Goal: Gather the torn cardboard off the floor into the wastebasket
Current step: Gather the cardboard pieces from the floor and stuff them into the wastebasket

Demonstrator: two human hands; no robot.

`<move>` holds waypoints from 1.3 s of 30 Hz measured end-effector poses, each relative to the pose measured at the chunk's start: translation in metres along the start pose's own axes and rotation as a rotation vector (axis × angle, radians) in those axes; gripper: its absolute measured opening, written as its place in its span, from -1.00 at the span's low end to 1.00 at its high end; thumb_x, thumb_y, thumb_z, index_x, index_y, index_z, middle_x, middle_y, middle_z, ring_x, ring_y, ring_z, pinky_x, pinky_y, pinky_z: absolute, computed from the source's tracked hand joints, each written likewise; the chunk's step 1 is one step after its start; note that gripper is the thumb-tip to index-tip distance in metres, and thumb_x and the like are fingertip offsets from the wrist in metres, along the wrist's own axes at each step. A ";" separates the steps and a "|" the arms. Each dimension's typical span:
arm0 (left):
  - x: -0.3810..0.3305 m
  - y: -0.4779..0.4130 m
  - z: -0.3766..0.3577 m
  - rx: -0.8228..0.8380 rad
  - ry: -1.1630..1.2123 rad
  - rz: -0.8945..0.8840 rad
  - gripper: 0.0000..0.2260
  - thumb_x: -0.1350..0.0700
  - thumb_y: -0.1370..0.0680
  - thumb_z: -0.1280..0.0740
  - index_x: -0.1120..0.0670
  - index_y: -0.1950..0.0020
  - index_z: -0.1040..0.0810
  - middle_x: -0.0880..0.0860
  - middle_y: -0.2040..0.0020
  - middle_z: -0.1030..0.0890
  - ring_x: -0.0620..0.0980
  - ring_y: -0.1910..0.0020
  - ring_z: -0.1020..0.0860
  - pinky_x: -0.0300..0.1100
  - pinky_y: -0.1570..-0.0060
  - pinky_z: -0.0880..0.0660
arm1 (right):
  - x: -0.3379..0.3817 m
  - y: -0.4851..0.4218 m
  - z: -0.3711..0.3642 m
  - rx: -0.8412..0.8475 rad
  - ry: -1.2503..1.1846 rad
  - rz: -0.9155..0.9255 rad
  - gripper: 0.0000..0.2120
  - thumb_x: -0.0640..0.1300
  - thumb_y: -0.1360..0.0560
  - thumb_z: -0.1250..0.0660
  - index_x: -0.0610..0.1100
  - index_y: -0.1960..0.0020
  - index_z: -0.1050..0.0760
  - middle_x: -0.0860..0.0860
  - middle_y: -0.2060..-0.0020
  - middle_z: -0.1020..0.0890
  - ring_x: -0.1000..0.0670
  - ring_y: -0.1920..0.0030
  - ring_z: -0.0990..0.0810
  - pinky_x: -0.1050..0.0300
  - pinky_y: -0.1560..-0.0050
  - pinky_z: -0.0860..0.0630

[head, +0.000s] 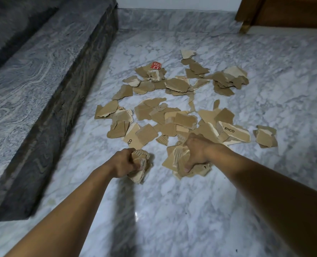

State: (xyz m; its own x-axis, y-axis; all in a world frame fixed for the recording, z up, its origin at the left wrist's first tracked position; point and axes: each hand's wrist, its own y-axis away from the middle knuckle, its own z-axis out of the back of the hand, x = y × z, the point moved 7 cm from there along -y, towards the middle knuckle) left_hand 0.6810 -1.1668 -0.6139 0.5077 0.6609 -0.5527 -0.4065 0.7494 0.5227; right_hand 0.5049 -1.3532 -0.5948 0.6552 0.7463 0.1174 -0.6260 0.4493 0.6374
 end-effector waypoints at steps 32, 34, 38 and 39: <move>-0.111 -0.089 -0.043 -0.135 -0.382 -0.168 -0.56 0.12 -0.45 -0.34 0.02 -0.35 -0.50 0.13 -0.16 -0.62 0.15 -0.15 -0.57 -0.15 -0.17 -0.50 | -0.116 0.038 -0.057 -0.044 -0.186 -0.215 -0.19 0.11 -0.25 -0.60 0.01 -0.42 -0.37 -0.03 -0.28 -0.56 -0.13 -0.26 -0.56 0.04 -0.21 -0.52; -0.108 -0.092 -0.042 -0.142 -0.392 -0.153 -0.63 0.11 -0.45 -0.33 0.05 -0.26 -0.57 0.13 -0.12 -0.64 0.15 -0.12 -0.58 -0.15 -0.14 -0.51 | -0.114 0.034 -0.057 -0.036 -0.148 -0.211 -0.30 0.09 -0.25 -0.60 0.00 -0.32 -0.42 -0.04 -0.21 -0.59 -0.14 -0.20 -0.59 0.07 -0.13 -0.53; -0.104 -0.095 -0.040 -0.193 -0.466 -0.111 -0.75 0.05 -0.41 -0.34 0.10 -0.03 -0.60 0.18 -0.12 -0.56 0.18 -0.13 -0.52 -0.14 -0.11 -0.46 | -0.103 0.028 -0.056 -0.040 -0.082 -0.206 -0.33 0.01 -0.29 -0.59 -0.01 -0.33 -0.42 -0.06 -0.22 -0.56 -0.15 -0.20 -0.59 0.09 -0.07 -0.50; -0.104 -0.095 -0.040 -0.196 -0.459 -0.107 -0.76 0.07 -0.42 -0.36 0.13 -0.03 -0.60 0.19 -0.09 -0.56 0.19 -0.10 -0.53 -0.14 -0.10 -0.47 | -0.100 0.027 -0.055 -0.047 -0.070 -0.205 -0.35 -0.01 -0.31 -0.58 -0.02 -0.33 -0.41 -0.07 -0.23 -0.55 -0.15 -0.21 -0.59 0.09 -0.06 -0.49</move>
State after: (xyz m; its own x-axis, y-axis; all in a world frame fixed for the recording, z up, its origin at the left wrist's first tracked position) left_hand 0.6363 -1.3054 -0.6326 0.8180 0.5266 -0.2314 -0.4462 0.8348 0.3226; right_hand 0.3991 -1.3890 -0.6316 0.7976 0.6017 0.0427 -0.4948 0.6120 0.6170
